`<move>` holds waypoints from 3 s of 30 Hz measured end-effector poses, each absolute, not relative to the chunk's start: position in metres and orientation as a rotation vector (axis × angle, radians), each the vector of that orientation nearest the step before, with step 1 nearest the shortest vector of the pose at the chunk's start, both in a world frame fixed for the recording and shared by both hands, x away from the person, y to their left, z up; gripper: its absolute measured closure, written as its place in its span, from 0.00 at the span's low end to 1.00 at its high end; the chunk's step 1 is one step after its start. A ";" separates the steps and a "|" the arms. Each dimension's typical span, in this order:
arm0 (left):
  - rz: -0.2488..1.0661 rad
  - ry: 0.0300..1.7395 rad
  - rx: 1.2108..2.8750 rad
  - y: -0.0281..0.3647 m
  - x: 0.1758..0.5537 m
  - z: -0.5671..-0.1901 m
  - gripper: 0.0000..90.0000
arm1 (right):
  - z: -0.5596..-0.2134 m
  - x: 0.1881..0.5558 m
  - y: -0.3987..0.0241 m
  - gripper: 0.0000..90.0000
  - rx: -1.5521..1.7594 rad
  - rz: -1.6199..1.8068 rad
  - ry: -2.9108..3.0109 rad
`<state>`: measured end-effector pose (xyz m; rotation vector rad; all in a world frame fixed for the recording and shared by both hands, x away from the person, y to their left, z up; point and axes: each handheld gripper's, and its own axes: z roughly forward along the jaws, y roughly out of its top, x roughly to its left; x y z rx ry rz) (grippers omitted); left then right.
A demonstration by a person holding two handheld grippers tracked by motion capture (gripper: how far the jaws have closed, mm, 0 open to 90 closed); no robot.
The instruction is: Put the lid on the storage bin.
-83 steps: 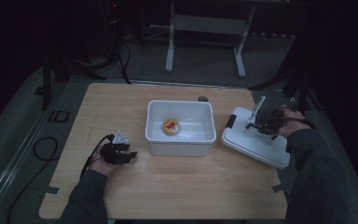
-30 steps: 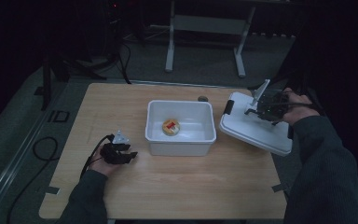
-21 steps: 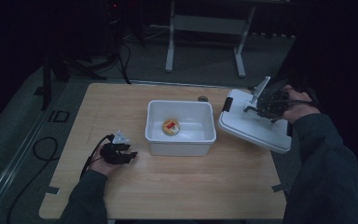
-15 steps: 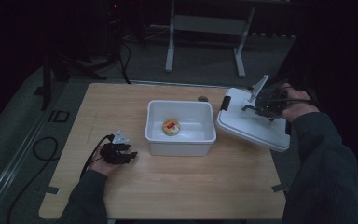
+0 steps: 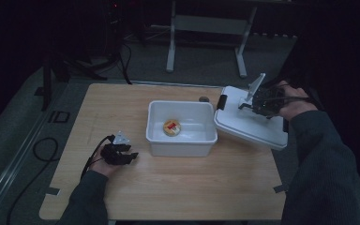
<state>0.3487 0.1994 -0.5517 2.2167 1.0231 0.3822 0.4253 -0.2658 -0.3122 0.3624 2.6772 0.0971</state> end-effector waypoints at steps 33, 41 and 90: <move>0.382 1.020 2.221 0.200 0.349 -0.552 0.57 | -0.313 0.420 -0.222 0.94 0.207 0.138 2.694; 0.382 1.019 2.221 0.200 0.349 -0.552 0.57 | -0.310 0.421 -0.213 0.94 0.185 0.145 2.695; 0.380 1.013 2.224 0.199 0.349 -0.552 0.57 | -0.312 0.424 -0.147 0.94 0.033 0.178 2.706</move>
